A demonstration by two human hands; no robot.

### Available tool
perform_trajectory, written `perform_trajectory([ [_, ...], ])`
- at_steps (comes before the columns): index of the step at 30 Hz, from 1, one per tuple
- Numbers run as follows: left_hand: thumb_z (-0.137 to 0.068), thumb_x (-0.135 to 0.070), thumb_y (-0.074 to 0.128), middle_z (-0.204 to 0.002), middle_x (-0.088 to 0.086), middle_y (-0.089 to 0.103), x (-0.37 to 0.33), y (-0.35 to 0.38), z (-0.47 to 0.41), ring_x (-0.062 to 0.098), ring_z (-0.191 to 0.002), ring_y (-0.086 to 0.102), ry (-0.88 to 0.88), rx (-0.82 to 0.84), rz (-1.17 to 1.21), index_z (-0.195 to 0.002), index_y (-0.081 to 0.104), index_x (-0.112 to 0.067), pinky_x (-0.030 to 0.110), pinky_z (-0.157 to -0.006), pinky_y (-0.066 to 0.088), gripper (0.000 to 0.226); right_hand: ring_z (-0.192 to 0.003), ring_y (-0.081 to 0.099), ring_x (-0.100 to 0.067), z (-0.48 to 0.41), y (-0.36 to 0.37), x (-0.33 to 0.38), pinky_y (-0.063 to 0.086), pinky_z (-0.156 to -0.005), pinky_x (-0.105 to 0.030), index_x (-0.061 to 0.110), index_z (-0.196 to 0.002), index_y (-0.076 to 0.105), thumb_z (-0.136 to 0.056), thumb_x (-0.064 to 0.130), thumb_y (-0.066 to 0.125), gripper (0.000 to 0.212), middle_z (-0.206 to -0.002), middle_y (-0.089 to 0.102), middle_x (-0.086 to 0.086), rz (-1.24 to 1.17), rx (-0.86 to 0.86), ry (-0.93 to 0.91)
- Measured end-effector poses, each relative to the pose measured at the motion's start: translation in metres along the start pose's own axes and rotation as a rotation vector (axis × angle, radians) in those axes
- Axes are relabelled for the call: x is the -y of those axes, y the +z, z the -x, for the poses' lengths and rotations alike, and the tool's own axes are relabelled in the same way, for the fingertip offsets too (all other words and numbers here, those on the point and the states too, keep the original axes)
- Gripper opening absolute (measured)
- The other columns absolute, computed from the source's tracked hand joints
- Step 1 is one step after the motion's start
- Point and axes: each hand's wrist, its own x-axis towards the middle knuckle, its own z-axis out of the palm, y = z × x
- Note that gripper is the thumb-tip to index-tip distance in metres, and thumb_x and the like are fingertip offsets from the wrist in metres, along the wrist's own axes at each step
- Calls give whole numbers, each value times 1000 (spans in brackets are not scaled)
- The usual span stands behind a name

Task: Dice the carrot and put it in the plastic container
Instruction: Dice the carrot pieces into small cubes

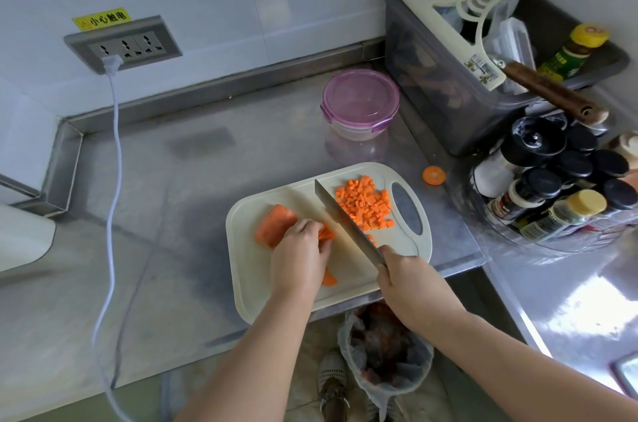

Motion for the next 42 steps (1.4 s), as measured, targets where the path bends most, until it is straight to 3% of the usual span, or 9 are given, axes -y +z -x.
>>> perform_trajectory([
  [6, -87, -28, 64, -110, -2, 63, -4, -1, -4, 18, -102, 60, -7, 26, -31, -108, 65, -15, 31, -71, 47, 25, -71, 62, -27, 2, 0, 0, 54, -66, -43, 20, -131, 42, -101, 23, 31, 32, -82, 61, -5, 55, -23, -32],
  [11, -80, -20, 72, -105, 1, 64, 3, -7, 1, 23, -92, 64, -13, -7, 12, -96, 68, -9, 30, -67, 46, 19, -73, 64, -28, 6, 4, 3, 56, -68, -43, 19, -127, 41, -101, 20, 34, 27, -84, 62, -5, 134, 6, -61],
  [19, -86, -27, 65, -104, -3, 64, 4, -6, 0, 16, -96, 62, -4, 19, -44, -96, 67, -15, 20, -65, 38, 16, -76, 65, -23, 0, 8, 4, 58, -70, -41, 20, -130, 39, -100, 17, 38, 30, -89, 64, -3, 165, 45, -54],
  [28, -88, -24, 61, -100, -2, 64, 6, -2, -3, 16, -97, 60, 5, 32, -56, -95, 66, -15, 22, -66, 40, 13, -80, 65, -24, -5, 14, 6, 58, -71, -39, 18, -134, 34, -95, 5, 41, 42, -95, 63, -4, 237, 112, -8],
  [31, -88, -24, 61, -99, -2, 65, 6, -3, -3, 15, -94, 61, 11, 26, -49, -95, 66, -15, 22, -65, 40, 13, -83, 66, -22, -8, 15, 4, 59, -74, -39, 20, -137, 34, -97, 9, 40, 42, -101, 63, -3, 181, 127, 9],
  [35, -88, -29, 63, -96, -4, 65, 3, -7, -2, 14, -89, 62, 8, 11, -14, -96, 68, -18, 18, -59, 35, 14, -86, 62, -22, -13, 6, -3, 56, -79, -42, 17, -123, 47, -102, 25, 32, 27, -99, 62, -4, 36, 98, 12],
  [39, -87, -29, 65, -102, -5, 64, 4, -10, -3, 14, -90, 62, -27, 35, 48, -107, 65, -19, 19, -60, 38, 22, -80, 61, -25, -8, 2, -6, 53, -74, -42, 17, -120, 48, -102, 26, 31, 27, -88, 61, -3, 19, 18, -23],
  [42, -87, -30, 66, -103, -6, 63, 6, -13, 0, 14, -86, 63, -54, 29, 69, -103, 66, -22, 19, -51, 39, 18, -73, 63, -24, 0, 4, -4, 55, -69, -42, 20, -121, 46, -102, 27, 30, 26, -84, 62, -2, 66, -11, -53],
])
